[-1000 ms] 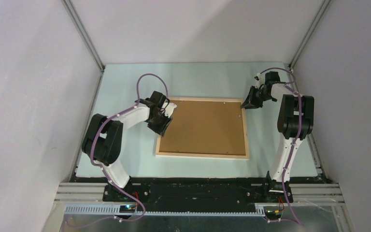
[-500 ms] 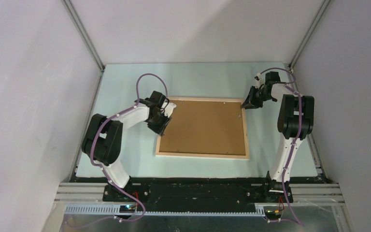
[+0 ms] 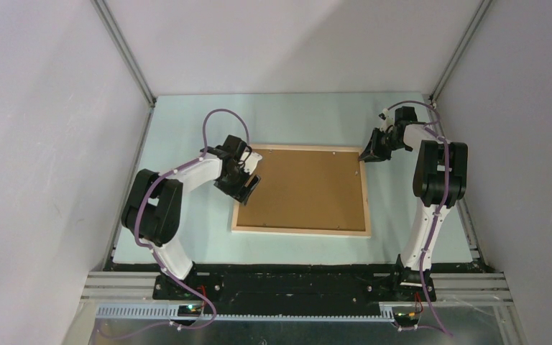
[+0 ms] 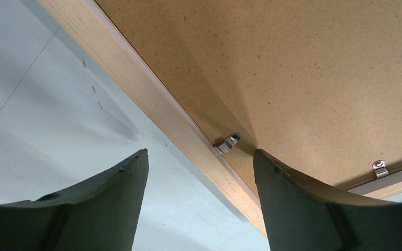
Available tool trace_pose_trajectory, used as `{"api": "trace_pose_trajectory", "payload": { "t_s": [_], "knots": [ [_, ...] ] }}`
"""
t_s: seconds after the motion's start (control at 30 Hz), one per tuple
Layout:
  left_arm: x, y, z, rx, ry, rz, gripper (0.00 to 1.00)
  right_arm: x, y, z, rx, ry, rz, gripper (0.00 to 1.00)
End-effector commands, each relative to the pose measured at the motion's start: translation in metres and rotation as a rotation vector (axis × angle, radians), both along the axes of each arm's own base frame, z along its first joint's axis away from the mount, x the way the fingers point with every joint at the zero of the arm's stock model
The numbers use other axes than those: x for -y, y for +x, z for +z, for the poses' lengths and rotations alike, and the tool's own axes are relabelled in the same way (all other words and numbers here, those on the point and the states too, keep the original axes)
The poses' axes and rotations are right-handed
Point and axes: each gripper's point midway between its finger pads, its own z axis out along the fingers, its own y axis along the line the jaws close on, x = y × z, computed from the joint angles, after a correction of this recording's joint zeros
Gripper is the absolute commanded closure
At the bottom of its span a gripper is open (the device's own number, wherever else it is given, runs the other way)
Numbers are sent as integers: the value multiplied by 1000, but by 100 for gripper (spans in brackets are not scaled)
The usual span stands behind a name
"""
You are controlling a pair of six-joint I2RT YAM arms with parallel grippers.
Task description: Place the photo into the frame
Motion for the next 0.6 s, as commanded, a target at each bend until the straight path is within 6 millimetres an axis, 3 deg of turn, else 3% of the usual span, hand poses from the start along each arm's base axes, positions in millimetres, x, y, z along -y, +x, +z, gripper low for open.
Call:
{"api": "trace_pose_trajectory", "payload": {
  "t_s": [0.0, 0.57],
  "knots": [
    [3, 14, 21, 72, -17, -1, 21, 8, -10, -20, -75, -9, -26, 100],
    [-1, 24, 12, 67, 23, -13, 42, 10, -11, -21, -79, -6, -31, 100]
  ]
}}
